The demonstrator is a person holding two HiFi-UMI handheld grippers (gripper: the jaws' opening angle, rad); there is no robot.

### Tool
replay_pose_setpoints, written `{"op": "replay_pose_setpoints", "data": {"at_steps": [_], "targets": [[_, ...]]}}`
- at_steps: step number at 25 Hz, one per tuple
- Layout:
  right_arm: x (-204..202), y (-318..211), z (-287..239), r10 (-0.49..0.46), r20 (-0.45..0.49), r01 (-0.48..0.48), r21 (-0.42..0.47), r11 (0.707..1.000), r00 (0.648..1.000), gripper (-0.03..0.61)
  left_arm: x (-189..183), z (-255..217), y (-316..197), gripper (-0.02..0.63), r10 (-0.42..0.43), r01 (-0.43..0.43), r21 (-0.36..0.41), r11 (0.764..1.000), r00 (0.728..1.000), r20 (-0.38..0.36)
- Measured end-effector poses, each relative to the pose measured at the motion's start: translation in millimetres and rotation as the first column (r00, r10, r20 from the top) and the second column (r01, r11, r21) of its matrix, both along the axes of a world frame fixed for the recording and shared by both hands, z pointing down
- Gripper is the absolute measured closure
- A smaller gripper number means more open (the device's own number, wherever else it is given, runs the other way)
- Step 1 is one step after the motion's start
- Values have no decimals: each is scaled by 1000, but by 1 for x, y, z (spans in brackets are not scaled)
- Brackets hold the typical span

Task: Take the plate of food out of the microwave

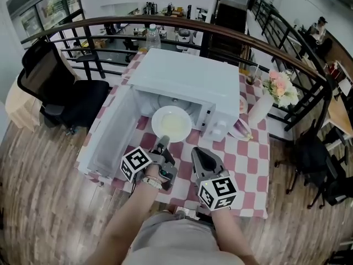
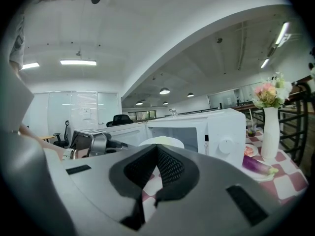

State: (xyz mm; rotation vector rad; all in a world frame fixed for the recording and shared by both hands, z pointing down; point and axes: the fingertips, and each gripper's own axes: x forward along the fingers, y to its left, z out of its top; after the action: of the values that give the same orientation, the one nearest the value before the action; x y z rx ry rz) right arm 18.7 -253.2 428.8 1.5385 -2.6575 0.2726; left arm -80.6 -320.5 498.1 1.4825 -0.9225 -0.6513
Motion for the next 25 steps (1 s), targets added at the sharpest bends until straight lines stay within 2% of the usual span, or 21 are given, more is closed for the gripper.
{"op": "replay_pose_setpoints", "data": {"at_steps": [7,15,21,25], "targets": [[-4,-2,-4,14,4,-14,13,1000,1000,555,3,-15,15,598,26,-25,24,999,1000,-11],[-2,-1,-11,25,-7,-24,47,999,1000,555,4,-42,27,597,7,-4,44,999,998,-62],[5,0,-14,54,-7,-53,74,996,999,555,0,-47,33,597,-24,28,34,999,993,-115],[4,1,-16,65,-2,-64,79,995,998,555,-2,-50,38,598,-30,35,37,999,992,-124]]}}
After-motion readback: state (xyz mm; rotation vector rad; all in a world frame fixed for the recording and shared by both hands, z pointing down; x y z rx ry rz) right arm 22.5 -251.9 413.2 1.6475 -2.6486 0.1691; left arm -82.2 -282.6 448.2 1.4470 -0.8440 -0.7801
